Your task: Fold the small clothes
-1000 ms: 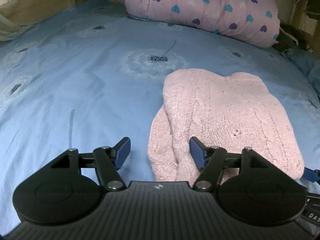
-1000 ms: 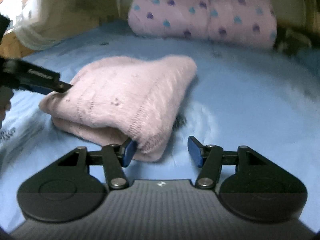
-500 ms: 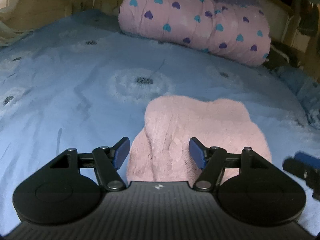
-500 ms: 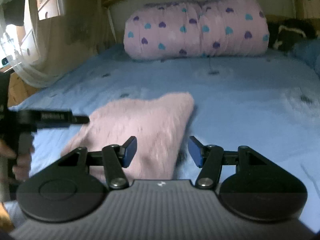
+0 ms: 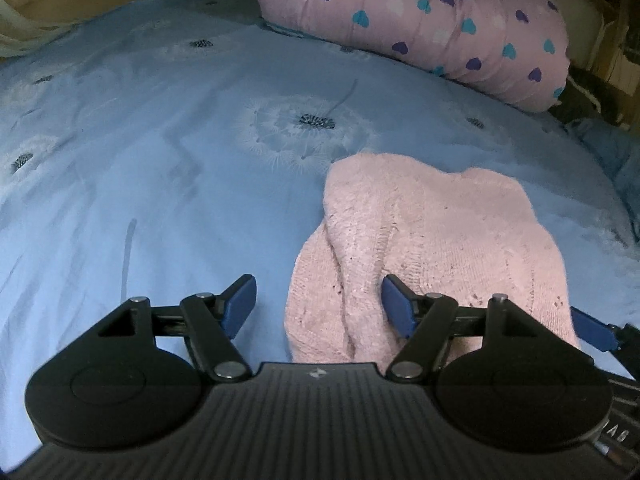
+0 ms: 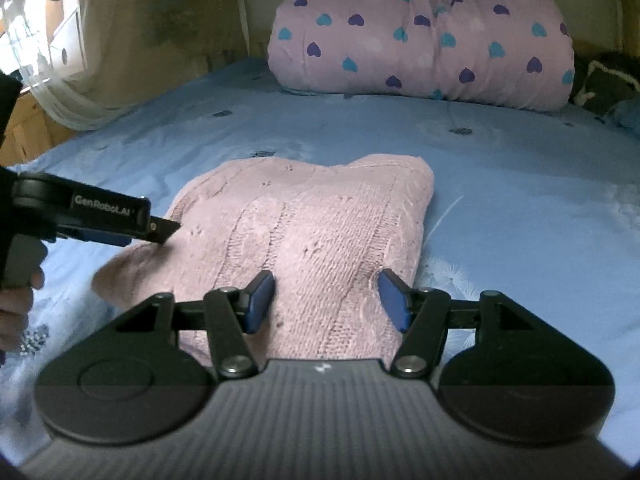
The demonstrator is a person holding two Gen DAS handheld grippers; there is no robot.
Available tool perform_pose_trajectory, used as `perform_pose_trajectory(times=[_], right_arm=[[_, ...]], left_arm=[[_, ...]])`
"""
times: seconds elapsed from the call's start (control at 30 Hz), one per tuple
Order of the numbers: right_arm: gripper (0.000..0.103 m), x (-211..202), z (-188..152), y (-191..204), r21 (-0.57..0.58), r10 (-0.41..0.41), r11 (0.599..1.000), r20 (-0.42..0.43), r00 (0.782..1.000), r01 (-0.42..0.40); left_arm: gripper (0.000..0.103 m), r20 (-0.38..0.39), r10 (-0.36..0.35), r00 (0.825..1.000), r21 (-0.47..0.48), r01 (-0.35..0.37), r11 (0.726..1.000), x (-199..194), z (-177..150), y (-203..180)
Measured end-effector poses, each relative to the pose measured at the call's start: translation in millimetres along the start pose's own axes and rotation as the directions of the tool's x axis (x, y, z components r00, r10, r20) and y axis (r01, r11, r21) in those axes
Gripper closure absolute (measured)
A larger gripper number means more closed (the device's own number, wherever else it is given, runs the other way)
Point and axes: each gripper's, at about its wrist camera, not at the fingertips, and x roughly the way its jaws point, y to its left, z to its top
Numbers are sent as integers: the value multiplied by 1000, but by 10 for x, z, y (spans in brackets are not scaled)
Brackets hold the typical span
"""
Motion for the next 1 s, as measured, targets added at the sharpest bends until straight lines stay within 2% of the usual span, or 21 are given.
perform_pose_trajectory(times=[0.1,0.2,0.27,0.33,0.47,0.57,0.67,1.0], right_arm=[[42,-62,41,-107,68,33,997,2,999,-33],[36,-146,62,-216,137,65,988,16,998,-66],[27,-181,70,-264,168,79,982,20,997,-81],[23,-197,71,-317,198,98,975,17,995,-100],[23,-170,74,-404,243,92,966,5,996,-91],[23,-109,58,-471,289,86,954,-10,996,-80],[23,-27,36,-500,323,120,941,-29,992,-105],[20,128,38,-462,315,149,941,-57,987,-124]], left_arm=[[26,3,-51,999,-38,51,998,-75,-5,43],[22,1,-90,996,-78,90,993,-103,-12,68],[16,-6,-97,995,-89,96,991,-96,-8,70],[15,-12,-109,994,-103,108,989,-89,-8,71],[11,-19,-148,989,-106,145,984,-80,-7,41],[8,-24,-136,990,-68,135,989,-58,-20,-27],[6,-22,-125,992,-53,123,991,-39,-35,-46],[3,-57,-162,985,-124,154,980,36,-42,52]])
